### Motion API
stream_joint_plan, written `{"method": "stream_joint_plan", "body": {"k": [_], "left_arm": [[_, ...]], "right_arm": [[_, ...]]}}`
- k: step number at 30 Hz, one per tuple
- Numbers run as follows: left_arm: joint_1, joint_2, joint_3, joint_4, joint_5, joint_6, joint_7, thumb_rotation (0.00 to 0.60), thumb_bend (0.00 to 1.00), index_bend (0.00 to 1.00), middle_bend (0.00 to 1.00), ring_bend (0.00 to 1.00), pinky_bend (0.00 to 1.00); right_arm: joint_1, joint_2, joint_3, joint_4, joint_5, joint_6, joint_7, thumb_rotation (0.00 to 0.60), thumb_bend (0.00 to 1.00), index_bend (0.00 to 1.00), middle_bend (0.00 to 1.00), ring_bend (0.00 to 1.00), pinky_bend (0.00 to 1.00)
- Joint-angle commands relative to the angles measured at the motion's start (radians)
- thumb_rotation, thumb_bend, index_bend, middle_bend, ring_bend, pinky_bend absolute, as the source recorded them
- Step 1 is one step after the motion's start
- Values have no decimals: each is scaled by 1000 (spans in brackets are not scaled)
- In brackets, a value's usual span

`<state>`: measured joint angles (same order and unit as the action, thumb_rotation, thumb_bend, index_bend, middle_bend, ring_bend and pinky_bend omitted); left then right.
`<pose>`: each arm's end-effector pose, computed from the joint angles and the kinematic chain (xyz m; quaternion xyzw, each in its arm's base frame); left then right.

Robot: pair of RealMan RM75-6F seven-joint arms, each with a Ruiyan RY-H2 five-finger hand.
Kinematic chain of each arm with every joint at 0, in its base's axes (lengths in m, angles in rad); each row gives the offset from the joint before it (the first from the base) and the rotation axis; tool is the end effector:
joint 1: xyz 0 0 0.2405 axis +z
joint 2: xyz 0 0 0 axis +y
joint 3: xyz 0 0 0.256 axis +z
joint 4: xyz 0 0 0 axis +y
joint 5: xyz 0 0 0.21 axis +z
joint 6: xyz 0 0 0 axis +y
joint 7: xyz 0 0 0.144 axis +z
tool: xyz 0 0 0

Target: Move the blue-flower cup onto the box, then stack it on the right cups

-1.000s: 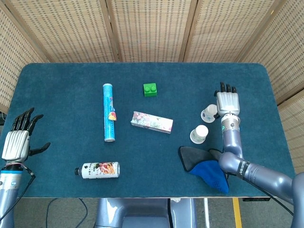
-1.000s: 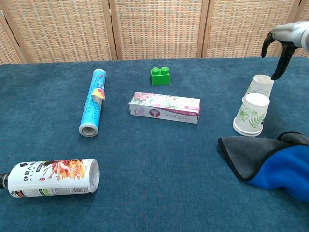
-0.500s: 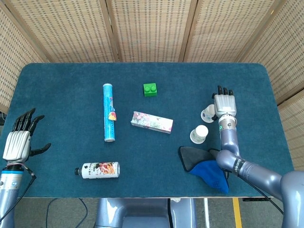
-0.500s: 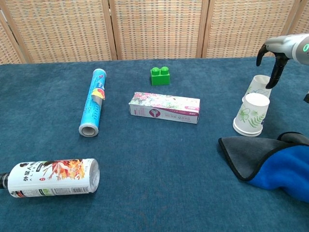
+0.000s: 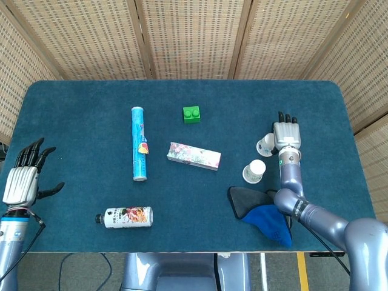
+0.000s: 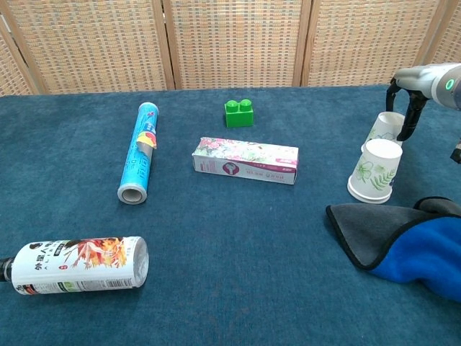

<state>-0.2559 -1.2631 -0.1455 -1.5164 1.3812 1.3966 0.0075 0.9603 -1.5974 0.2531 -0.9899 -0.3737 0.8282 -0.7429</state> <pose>-0.2907 0.2534 0.1294 -0.5773 -0.3838 -0.4358 0.5741 -0.2155 -0.4620 0.0405 0.6296 -0.4171 0.1878 0.6280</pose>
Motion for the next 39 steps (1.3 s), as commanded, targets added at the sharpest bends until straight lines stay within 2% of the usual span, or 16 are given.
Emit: {"method": "stream_joint_plan", "body": {"k": [1,9,14,23,30,39], "left_arm": [[0,-1,1,0,0,-1,2,600,198,180,0,0,45],[0,-2,-3,3,-3,2,-2,600,198,182,0,0,45],[-1,-3,-4,6,-4,-1,-5,600,198,182,0,0,45],[1,-2,-5,4,-1,5,-1,600,199,185,0,0,45],[-6,-3,4,8,3,-16,-12,600,198,185,0,0,45],[-6,-1,7,6,14,-15,-27,600,198,185,0,0,45]], "right_arm": [[-4,-4,2,6,-14,-1,11,600,181,493,92,0,154],[-9,17,15,-39,-38,26,15,600,178,520,107,2,158],[-10,70,32,-131,-53,82,2,600,178,533,112,2,159],[-20,221,48,-415,-32,217,-84,600,178,530,108,3,158],[-25,378,63,-726,34,362,-185,600,178,536,110,3,158],[-25,454,60,-911,90,450,-231,600,178,539,114,3,158]]}}
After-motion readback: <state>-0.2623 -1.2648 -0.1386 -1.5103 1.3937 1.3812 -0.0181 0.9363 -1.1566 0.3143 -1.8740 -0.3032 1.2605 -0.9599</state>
